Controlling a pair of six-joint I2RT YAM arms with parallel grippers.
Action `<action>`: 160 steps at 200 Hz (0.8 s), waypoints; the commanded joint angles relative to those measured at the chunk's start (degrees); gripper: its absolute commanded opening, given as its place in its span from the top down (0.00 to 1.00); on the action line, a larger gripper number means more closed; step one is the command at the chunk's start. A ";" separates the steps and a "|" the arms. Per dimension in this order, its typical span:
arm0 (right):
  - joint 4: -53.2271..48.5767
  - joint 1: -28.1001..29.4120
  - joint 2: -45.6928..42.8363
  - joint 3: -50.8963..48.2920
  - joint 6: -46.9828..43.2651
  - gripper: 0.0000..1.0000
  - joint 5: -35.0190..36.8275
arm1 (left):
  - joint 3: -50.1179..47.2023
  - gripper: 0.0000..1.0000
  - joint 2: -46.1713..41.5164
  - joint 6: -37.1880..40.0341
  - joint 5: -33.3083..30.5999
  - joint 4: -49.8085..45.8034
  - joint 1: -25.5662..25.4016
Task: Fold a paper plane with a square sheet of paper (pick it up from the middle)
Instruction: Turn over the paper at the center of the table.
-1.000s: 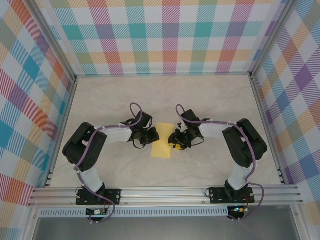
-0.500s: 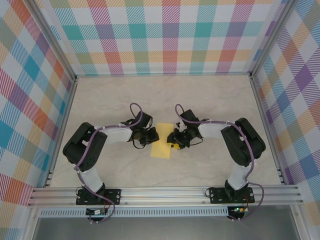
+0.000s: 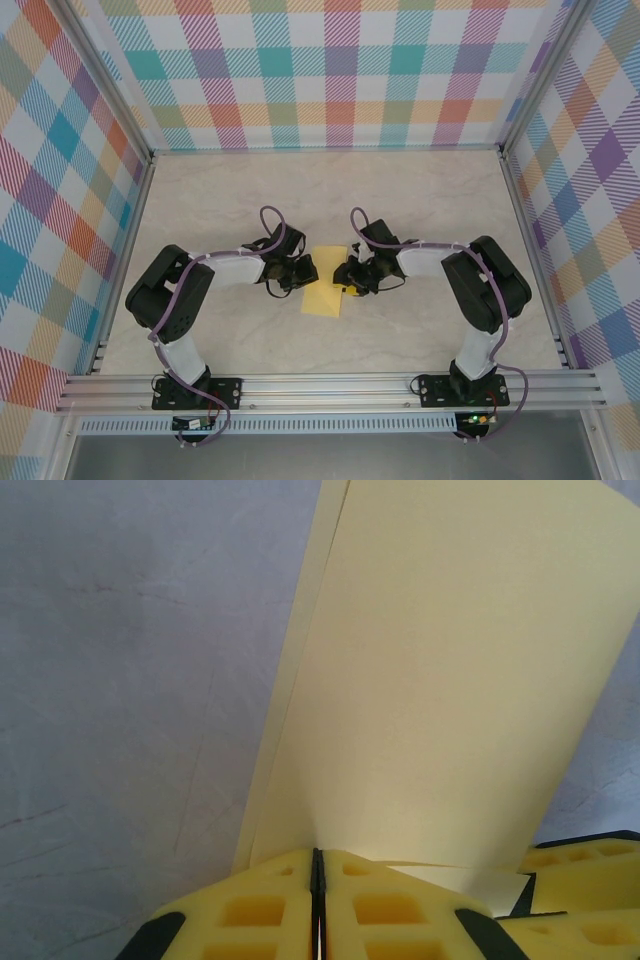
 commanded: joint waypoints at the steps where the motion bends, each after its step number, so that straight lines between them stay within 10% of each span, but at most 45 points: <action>1: 2.68 -0.08 -1.78 -1.13 0.16 0.66 -0.80 | -1.01 0.91 -0.62 -0.19 -2.87 -2.57 -0.25; 160: 14.02 -0.06 -0.82 -3.78 -1.93 0.84 -5.37 | -4.15 0.88 -7.02 -5.37 -4.28 0.67 -0.24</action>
